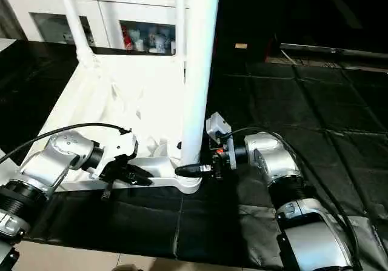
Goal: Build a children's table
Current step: Rotate leg to tighten
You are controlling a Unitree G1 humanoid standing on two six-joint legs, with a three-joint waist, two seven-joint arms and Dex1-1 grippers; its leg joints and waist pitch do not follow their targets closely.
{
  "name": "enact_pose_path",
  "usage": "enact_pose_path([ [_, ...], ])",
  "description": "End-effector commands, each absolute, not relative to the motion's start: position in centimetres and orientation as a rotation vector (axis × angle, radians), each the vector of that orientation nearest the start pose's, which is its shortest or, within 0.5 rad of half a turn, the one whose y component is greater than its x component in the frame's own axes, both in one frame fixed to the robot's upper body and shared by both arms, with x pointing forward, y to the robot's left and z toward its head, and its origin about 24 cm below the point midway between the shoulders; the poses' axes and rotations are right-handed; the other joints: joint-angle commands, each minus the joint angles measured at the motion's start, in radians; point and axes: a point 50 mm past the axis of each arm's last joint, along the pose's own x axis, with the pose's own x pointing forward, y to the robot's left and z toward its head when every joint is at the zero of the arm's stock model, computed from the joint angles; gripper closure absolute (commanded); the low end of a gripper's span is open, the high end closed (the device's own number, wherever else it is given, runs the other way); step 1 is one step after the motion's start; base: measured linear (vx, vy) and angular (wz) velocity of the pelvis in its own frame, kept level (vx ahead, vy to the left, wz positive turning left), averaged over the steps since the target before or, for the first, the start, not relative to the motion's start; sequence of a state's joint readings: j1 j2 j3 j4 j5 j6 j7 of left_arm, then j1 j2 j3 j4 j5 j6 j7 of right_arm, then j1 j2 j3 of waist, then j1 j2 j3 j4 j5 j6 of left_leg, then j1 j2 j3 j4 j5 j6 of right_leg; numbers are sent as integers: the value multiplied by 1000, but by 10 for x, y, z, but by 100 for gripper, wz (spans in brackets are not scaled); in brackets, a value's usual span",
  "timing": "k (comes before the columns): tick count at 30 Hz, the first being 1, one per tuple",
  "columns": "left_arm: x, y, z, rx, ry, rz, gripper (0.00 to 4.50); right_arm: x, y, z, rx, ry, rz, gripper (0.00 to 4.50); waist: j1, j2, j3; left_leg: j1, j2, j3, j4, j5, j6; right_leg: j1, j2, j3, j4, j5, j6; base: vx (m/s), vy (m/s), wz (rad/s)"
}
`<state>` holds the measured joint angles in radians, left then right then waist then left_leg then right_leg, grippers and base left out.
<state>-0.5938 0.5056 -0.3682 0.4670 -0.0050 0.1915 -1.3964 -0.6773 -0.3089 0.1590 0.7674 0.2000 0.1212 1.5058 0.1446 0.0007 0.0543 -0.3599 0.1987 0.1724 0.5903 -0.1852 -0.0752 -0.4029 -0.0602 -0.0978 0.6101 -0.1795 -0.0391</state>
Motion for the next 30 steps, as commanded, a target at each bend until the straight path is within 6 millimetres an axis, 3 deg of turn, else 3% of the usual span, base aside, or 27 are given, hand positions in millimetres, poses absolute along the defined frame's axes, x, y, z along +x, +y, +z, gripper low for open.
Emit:
enact_pose_path([
  [1,305,147,71,498,577,-1553,450,322,-133,73,7,344,1577,112,-6,-4,-70,8,44,-7,-62,-142,60,56,-94,61,-72,-246,-186,0,0,0],
  [13,309,146,70,447,563,-1486,450,321,-126,70,111,300,1554,215,-6,0,-71,8,45,-8,-62,-140,53,55,-93,60,-72,-246,-187,0,0,0],
  [16,317,142,71,366,538,-1361,450,326,-118,65,148,276,1428,223,-8,0,-69,8,42,-8,-63,-149,42,55,-95,59,-75,-269,-183,0,0,0],
  [19,331,132,72,291,486,-1183,450,333,-105,55,151,303,1231,230,-17,-1,-66,11,38,-11,-66,-173,15,55,-96,58,-83,-337,-158,0,0,0],
  [21,333,130,73,279,475,-1151,450,333,-102,54,149,303,1205,233,-26,-4,-66,9,34,-12,-67,-174,12,58,-96,57,-87,-362,-142,0,0,0],
  [22,338,123,74,245,455,-1076,450,334,-94,51,149,306,1148,235,-35,-5,-66,3,34,-12,-66,-165,17,61,-96,58,-85,-347,-141,0,0,0],
  [23,343,112,75,217,429,-999,450,336,-84,47,149,325,1049,236,-40,-4,-67,7,34,-12,-65,-155,15,58,-94,58,-86,-330,-145,0,0,0],
  [25,344,106,76,209,420,-976,450,337,-79,44,144,339,1007,238,-45,-7,-68,5,29,-11,-63,-152,24,60,-95,57,-87,-324,-150,0,0,0],
  [30,346,77,75,216,392,-909,450,341,-55,42,103,348,858,239,-53,0,-69,6,32,-10,-64,-140,34,57,-90,59,-84,-268,-161,0,0,0],
])
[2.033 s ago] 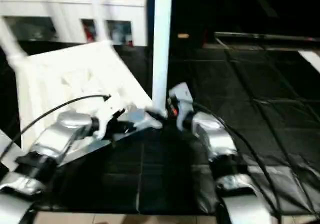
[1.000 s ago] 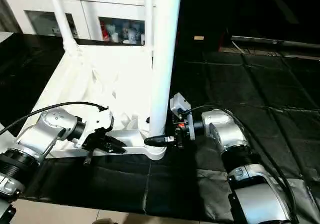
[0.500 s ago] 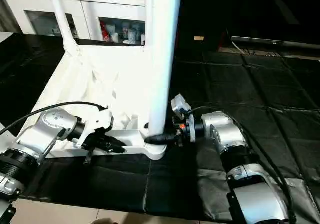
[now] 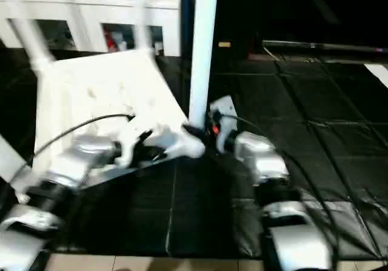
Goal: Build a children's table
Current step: Rotate leg to tighten
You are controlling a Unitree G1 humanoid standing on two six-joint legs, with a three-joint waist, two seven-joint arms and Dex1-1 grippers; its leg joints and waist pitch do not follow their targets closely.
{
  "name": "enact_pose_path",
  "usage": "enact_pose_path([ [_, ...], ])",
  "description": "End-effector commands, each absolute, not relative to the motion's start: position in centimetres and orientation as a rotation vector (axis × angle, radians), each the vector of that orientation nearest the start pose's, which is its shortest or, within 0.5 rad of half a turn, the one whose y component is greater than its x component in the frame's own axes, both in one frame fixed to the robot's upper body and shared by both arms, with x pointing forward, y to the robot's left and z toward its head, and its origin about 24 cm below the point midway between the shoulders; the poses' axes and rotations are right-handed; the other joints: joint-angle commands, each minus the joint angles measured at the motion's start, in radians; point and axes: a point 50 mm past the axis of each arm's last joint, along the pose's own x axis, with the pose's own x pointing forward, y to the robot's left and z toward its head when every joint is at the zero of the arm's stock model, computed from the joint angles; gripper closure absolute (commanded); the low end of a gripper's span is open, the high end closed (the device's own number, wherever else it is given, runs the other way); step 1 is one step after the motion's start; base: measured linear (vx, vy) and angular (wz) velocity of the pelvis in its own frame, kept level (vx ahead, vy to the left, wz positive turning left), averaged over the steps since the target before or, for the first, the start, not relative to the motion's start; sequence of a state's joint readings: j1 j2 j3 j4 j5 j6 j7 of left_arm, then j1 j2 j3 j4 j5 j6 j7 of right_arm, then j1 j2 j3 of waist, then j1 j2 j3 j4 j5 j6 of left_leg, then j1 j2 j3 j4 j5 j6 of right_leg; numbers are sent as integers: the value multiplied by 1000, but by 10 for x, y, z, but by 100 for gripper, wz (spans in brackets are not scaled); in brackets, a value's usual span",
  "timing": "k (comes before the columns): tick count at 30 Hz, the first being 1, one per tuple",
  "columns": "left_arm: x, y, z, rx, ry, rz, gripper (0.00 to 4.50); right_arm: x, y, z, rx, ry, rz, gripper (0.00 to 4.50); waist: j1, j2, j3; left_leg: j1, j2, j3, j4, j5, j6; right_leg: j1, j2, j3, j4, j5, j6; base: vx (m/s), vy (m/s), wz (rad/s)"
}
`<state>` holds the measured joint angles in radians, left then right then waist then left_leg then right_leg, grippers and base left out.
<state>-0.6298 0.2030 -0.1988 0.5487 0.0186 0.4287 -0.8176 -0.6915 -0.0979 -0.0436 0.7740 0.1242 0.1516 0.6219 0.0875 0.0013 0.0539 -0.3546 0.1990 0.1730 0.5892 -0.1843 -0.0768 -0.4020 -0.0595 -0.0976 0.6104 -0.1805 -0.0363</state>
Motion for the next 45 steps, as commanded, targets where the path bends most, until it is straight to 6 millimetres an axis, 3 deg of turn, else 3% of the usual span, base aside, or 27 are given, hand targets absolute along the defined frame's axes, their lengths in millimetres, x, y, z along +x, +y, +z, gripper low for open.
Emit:
enact_pose_path([
  [1,346,75,74,217,393,-917,450,342,-52,43,81,336,862,239,3,-1,-69,1,32,-11,-63,-143,36,57,-91,58,-83,-261,-165,0,0,0],
  [4,344,72,74,236,395,-940,450,340,-45,47,42,296,895,239,4,0,-68,1,31,-10,-63,-156,41,59,-93,60,-84,-249,-171,0,0,0],
  [6,343,76,73,256,403,-947,450,339,-44,49,55,280,909,183,4,-1,-68,2,33,-11,-64,-158,45,59,-92,60,-82,-237,-175,0,0,0],
  [10,339,88,72,289,412,-987,450,336,-51,48,66,265,932,174,3,0,-69,0,33,-12,-65,-152,49,62,-95,61,-81,-234,-169,0,0,0],
  [11,339,90,71,289,418,-992,450,337,-54,48,69,266,931,144,2,1,-68,1,33,-12,-65,-148,51,61,-93,61,-80,-220,-176,0,0,0],
  [15,331,103,67,298,433,-1073,450,334,-74,50,108,251,1012,138,-2,2,-67,-1,34,-11,-65,-159,59,64,-94,62,-79,-215,-184,0,0,0],
  [17,330,105,67,309,423,-1097,450,333,-78,50,107,247,1037,111,0,3,-67,0,35,-11,-64,-155,66,62,-93,62,-80,-208,-186,0,0,0],
  [20,320,116,66,335,424,-1234,450,331,-101,56,80,231,1142,90,5,1,-66,1,37,-9,-64,-165,70,62,-91,60,-80,-219,-191,0,0,0],
  [24,310,126,66,344,449,-1359,450,333,-116,61,7,229,1196,63,13,2,-67,2,41,-8,-64,-157,66,59,-94,61,-76,-222,-199,0,0,0],
  [26,307,133,65,370,479,-1397,450,336,-122,64,-37,226,1215,44,21,2,-68,8,44,-6,-63,-160,62,52,-93,62,-76,-224,-207,0,0,0],
  [29,306,140,64,395,499,-1424,450,332,-126,68,-32,235,1312,44,29,1,-66,10,45,-5,-64,-167,57,51,-91,62,-72,-220,-207,0,0,0],
  [34,303,150,61,441,538,-1462,450,327,-129,71,-19,269,1458,44,32,-2,-67,1,44,-7,-63,-158,66,57,-94,62,-71,-223,-196,0,0,0],
  [40,305,156,63,459,543,-1455,450,325,-133,70,20,331,1537,107,34,-5,-67,1,44,-7,-61,-151,66,56,-95,60,-73,-249,-196,0,0,0],
  [42,306,157,64,461,539,-1442,450,325,-134,69,19,341,1545,117,34,-11,-67,1,43,-6,-62,-148,65,57,-95,60,-73,-257,-193,0,0,0],
  [45,307,157,65,458,536,-1437,450,324,-134,68,26,343,1555,146,35,-7,-68,2,45,-7,-61,-141,63,55,-95,60,-72,-252,-191,0,0,0],
])
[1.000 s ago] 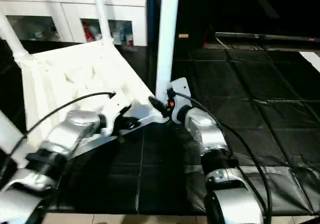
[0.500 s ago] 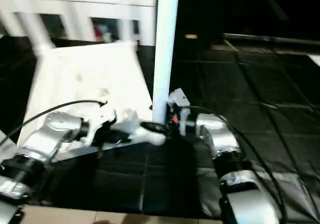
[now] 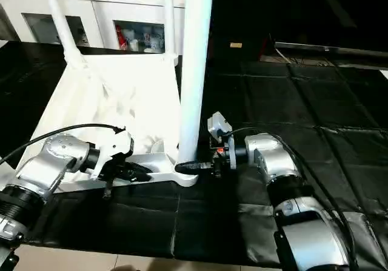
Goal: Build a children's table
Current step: Rotate leg to tighten
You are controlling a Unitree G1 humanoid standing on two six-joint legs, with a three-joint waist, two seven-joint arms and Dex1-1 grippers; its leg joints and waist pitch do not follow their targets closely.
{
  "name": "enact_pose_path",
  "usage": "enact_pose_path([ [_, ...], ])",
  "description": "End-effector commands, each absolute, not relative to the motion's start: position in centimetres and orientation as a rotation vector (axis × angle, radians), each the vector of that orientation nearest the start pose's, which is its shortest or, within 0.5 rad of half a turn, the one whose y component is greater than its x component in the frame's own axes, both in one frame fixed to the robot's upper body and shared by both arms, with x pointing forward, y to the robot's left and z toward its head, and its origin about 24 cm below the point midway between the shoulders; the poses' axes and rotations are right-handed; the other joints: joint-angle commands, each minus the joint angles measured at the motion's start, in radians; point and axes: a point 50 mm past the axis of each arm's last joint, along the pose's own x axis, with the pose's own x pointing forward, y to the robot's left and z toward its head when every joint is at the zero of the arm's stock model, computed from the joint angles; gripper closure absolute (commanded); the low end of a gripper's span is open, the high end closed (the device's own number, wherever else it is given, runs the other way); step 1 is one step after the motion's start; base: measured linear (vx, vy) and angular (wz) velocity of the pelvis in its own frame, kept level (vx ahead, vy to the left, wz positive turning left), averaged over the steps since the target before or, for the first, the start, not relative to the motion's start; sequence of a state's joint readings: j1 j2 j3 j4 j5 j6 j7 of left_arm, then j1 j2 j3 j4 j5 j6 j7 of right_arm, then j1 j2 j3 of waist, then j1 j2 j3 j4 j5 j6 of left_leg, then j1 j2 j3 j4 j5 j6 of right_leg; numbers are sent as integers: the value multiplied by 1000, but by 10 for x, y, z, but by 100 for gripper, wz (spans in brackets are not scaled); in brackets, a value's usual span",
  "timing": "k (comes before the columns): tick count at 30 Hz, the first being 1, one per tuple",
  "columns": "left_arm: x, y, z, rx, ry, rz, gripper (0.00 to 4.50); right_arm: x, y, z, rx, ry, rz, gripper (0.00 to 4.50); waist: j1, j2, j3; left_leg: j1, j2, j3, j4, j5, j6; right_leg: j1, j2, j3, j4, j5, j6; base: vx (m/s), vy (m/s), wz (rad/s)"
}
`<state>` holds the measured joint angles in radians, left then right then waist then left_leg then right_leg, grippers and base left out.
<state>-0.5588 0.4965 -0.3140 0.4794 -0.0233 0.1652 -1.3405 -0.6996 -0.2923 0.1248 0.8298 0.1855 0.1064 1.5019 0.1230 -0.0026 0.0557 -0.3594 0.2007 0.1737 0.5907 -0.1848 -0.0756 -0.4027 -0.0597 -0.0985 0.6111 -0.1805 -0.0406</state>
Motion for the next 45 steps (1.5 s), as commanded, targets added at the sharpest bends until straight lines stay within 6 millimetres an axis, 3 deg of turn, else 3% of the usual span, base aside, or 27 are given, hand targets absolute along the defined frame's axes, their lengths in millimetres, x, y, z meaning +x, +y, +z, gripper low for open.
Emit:
enact_pose_path([
  [1,307,158,64,459,536,-1437,450,324,-134,68,33,343,1563,154,0,-5,-70,7,42,-7,-62,-134,62,57,-94,61,-71,-243,-187,0,0,0],
  [7,309,158,64,456,537,-1430,450,323,-134,70,55,341,1581,207,6,-7,-71,8,42,-6,-61,-129,68,55,-95,61,-71,-244,-186,0,0,0],
  [15,316,155,68,390,515,-1355,450,320,-127,68,122,321,1583,230,13,-4,-70,10,44,-5,-61,-134,60,53,-94,62,-72,-255,-179,0,0,0],
  [17,321,146,68,337,492,-1267,450,322,-117,60,126,310,1447,230,15,-5,-68,12,45,-5,-63,-133,54,51,-94,63,-73,-253,-176,0,0,0],
  [18,325,139,69,298,474,-1208,450,325,-110,56,127,311,1342,230,11,-4,-71,8,43,-8,-64,-134,40,55,-96,61,-71,-264,-171,0,0,0],
  [21,328,132,70,272,461,-1165,450,327,-104,53,142,311,1281,238,-1,-8,-67,7,37,-9,-66,-150,24,58,-97,59,-79,-317,-154,0,0,0],
  [26,339,102,72,198,422,-1023,450,334,-77,46,160,336,1067,244,-32,-9,-68,2,29,-9,-63,-136,30,60,-93,59,-85,-315,-144,0,0,0],
  [27,339,102,72,198,422,-1023,450,334,-77,46,160,336,1067,245,-32,-9,-68,1,29,-10,-62,-134,31,60,-93,58,-85,-315,-142,0,0,0],
  [28,343,85,75,184,399,-976,450,339,-61,47,165,337,963,246,-32,-5,-69,4,29,-9,-61,-132,37,58,-93,59,-86,-311,-143,0,0,0],
  [31,345,75,77,190,389,-963,450,342,-52,49,176,331,910,246,-34,-6,-70,6,30,-9,-63,-123,36,57,-91,60,-82,-271,-153,0,0,0],
  [32,344,74,77,191,390,-962,450,343,-51,49,169,331,888,247,-35,-2,-70,6,31,-10,-64,-131,37,59,-91,59,-82,-266,-158,0,0,0],
  [38,343,75,76,209,399,-953,450,342,-44,48,148,343,892,247,-40,-4,-70,5,30,-8,-63,-134,50,61,-92,61,-81,-231,-169,0,0,0],
  [39,342,75,75,207,402,-946,450,341,-43,49,171,333,891,193,-40,-6,-68,5,31,-8,-64,-138,51,61,-93,61,-82,-242,-167,0,0,0],
  [43,342,76,74,206,403,-940,450,341,-43,51,199,328,887,173,-42,-5,-67,7,31,-9,-65,-145,50,60,-92,61,-84,-263,-160,0,0,0],
  [45,341,77,74,205,403,-940,450,341,-45,51,185,320,891,142,-42,-5,-68,6,31,-9,-65,-143,49,60,-93,61,-84,-258,-161,0,0,0],
])
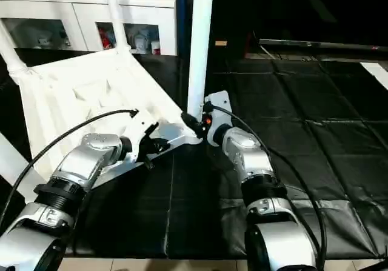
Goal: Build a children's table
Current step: Rotate leg to tighten
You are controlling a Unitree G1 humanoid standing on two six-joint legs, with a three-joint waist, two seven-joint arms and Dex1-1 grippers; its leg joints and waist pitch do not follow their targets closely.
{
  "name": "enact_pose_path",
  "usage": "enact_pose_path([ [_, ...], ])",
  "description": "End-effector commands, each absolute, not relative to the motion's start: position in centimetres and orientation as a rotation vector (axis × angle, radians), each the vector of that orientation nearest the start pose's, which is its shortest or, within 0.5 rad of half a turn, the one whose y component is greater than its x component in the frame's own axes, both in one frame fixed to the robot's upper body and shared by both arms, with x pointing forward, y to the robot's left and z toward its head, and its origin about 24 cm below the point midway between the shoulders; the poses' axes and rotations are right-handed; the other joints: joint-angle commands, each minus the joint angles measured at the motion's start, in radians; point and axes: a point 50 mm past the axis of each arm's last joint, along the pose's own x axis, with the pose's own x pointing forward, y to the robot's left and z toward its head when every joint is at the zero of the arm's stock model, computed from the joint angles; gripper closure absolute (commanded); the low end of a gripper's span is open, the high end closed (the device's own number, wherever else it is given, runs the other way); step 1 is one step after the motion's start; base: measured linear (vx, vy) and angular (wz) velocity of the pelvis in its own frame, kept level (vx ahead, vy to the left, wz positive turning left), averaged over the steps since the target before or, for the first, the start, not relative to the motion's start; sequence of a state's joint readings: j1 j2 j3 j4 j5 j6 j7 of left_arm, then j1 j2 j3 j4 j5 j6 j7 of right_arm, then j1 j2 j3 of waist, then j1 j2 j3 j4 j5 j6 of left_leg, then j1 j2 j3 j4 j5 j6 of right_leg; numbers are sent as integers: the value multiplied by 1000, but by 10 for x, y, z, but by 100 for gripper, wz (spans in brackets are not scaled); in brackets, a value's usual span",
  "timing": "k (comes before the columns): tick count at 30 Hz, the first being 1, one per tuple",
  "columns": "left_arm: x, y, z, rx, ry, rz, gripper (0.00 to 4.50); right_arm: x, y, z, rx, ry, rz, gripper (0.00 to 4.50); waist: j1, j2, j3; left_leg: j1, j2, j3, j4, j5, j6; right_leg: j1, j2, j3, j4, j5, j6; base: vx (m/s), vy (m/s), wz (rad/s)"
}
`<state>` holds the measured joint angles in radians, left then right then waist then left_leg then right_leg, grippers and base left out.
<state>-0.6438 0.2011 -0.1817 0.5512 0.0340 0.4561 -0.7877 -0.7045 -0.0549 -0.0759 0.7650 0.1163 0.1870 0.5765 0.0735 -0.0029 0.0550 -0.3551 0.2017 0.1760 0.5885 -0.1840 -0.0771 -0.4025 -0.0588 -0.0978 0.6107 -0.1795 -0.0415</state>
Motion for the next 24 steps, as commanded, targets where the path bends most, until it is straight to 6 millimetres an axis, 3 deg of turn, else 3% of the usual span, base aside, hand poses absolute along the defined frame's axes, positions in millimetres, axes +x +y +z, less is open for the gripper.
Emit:
enact_pose_path([
  [1,341,77,74,205,403,-940,450,341,-46,51,188,319,889,142,7,-5,-67,1,30,-11,-63,-144,50,59,-94,61,-83,-257,-161,0,0,0],
  [6,342,85,74,237,406,-953,450,342,-55,52,140,294,914,103,6,-4,-67,2,32,-12,-64,-145,51,59,-93,61,-82,-252,-163,0,0,0],
  [12,336,106,73,284,417,-1042,450,345,-86,55,80,270,952,49,5,-3,-71,-4,31,-12,-60,-117,74,65,-93,61,-73,-172,-188,0,0,0],
  [14,332,117,73,324,427,-1110,450,344,-100,62,66,248,1018,36,8,-2,-72,-1,32,-12,-59,-118,81,65,-93,60,-73,-159,-198,0,0,0],
  [15,330,121,73,334,433,-1137,450,344,-105,64,65,243,1051,12,7,0,-71,-3,33,-10,-58,-118,83,66,-93,62,-69,-153,-202,0,0,0],
  [24,313,143,73,429,499,-1413,450,331,-132,78,-12,279,1376,0,49,6,-71,11,46,-5,-57,-149,72,50,-91,60,-68,-171,-213,0,0,0],
])
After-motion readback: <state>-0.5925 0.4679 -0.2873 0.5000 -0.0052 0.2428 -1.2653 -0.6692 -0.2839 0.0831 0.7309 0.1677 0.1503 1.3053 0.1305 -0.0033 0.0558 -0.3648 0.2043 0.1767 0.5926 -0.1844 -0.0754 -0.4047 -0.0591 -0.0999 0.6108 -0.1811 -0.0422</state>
